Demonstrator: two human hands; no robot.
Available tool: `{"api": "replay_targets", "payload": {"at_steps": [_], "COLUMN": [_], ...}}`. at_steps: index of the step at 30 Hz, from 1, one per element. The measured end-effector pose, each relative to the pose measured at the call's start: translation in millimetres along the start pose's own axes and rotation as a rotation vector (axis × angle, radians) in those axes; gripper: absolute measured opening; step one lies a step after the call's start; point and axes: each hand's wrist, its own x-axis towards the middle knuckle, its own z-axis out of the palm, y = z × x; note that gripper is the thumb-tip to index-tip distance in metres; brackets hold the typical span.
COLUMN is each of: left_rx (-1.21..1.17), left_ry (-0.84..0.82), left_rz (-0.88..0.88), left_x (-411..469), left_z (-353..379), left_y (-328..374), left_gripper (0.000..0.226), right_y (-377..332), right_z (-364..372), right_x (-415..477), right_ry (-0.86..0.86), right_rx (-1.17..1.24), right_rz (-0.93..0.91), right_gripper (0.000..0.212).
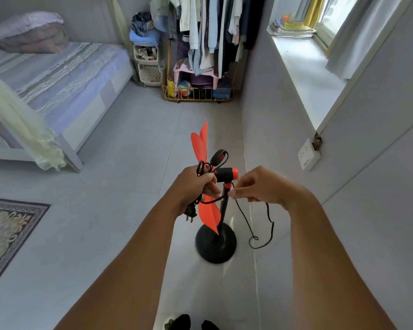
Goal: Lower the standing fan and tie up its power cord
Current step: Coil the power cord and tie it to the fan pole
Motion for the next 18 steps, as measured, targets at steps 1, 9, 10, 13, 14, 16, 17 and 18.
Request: {"api": "replay_targets", "payload": {"at_steps": [1,9,10,13,14,16,17,18], "left_rx": [-0.012,-0.136,-0.135,-0.136,-0.143,-0.142,-0.132,-0.123], "left_ry": [-0.050,-0.396,-0.424,-0.473,-0.473,-0.469,-0.468,-0.461], "left_rz": [0.003,0.094,0.103,0.104,0.094,0.088,0.093,0.104], "left_x": [1,12,14,15,15,15,14,14], "left_z": [-2,-28,-31,-38,-40,-41,-41,-41], "left_y": [1,8,6,0,-3,-7,-8,-8], "left_gripper": [0.015,0.024,0.024,0.024,0.025,0.028,0.030,0.031], "right_y": [-2,-21,-23,-28,-29,-29,-28,-28], "right_z": [-4,4,7,17,21,25,26,26], "right_x": [1,11,11,13,14,15,16,16], "right_ry": [0.037,0.380,0.389,0.397,0.407,0.438,0.458,0.479], "right_rx": [-0.020,0.093,0.126,0.117,0.115,0.125,0.131,0.125], "right_rz": [0.018,0.137,0.117,0.086,0.079,0.073,0.081,0.089], "right_gripper": [0.023,0.030,0.024,0.018,0.018,0.017,0.017,0.018]}}
